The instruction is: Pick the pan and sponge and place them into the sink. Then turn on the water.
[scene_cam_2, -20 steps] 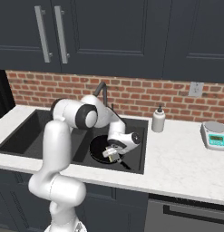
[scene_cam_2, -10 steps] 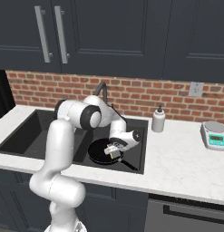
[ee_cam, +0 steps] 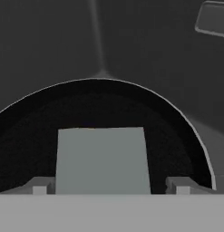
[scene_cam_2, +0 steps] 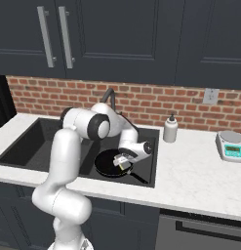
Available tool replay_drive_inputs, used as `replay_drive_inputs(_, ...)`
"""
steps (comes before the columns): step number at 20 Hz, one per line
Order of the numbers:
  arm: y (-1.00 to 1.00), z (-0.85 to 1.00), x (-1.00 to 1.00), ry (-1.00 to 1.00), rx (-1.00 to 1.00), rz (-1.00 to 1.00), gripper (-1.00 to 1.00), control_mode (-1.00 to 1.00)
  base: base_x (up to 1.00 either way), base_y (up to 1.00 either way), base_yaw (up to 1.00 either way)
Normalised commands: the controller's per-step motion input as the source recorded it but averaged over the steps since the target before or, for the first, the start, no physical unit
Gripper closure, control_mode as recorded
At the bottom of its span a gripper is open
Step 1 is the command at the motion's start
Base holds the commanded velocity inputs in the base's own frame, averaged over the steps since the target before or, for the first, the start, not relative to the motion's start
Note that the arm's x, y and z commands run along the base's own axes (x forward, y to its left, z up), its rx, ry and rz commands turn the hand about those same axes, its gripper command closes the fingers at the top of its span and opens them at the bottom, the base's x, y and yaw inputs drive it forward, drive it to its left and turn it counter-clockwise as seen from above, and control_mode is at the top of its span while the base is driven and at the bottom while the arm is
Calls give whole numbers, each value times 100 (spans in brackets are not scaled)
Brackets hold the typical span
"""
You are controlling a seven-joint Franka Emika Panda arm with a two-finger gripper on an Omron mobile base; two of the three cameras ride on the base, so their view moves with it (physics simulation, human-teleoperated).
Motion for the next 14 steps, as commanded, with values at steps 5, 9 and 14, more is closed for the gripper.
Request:
replay_drive_inputs(5, 7, 20, 0, -9, 0, -3, -100, -100, 0, 0, 0)
replay_drive_inputs(9, 1, 61, -3, -14, 1, -6, -100, -100, 0, 0, 0)
replay_drive_inputs(14, 0, 77, -15, -8, 0, -10, -100, -100, 0, 0, 0)
